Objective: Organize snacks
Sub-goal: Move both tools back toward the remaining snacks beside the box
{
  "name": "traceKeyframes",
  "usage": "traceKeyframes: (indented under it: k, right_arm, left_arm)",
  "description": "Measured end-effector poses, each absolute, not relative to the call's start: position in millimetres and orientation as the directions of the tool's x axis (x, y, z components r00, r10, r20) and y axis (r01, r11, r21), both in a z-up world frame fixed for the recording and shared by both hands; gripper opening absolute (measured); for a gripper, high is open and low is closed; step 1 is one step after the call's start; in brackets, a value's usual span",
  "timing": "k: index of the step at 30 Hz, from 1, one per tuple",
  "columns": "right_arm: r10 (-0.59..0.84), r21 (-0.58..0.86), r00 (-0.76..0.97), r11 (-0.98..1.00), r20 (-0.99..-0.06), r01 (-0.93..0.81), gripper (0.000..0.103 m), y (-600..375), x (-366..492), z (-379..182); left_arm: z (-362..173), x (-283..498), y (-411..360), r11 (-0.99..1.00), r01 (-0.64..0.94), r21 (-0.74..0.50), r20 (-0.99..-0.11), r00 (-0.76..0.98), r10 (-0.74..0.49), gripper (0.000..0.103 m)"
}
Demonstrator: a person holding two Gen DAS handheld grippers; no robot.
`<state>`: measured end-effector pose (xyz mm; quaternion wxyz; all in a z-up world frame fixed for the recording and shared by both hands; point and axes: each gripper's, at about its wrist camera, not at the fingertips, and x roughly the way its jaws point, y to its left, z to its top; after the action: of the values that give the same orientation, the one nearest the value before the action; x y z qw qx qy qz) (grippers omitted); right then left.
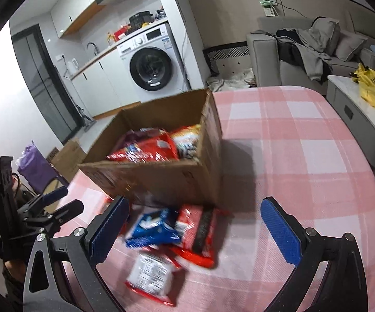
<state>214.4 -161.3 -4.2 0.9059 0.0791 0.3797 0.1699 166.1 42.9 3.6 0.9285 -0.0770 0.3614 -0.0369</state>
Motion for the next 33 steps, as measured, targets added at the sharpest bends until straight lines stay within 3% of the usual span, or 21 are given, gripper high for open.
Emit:
traceKeyframes:
  k: [16,33]
  right_arm:
    - [0.279,0.231,0.578,0.96,-0.767,-0.157,0.103,-171,229,-49]
    - [0.275,0.154,0.514,0.952,-0.812,-0.265,0.103,-130,241,-69]
  left_arm:
    - [-39,186,39,0.985,0.012,-0.17,-0.717,0.685,-0.132,0.102]
    - [-56,194,33,0.987,0.023,-0.157,-0.733,0.668,-0.132,0.102]
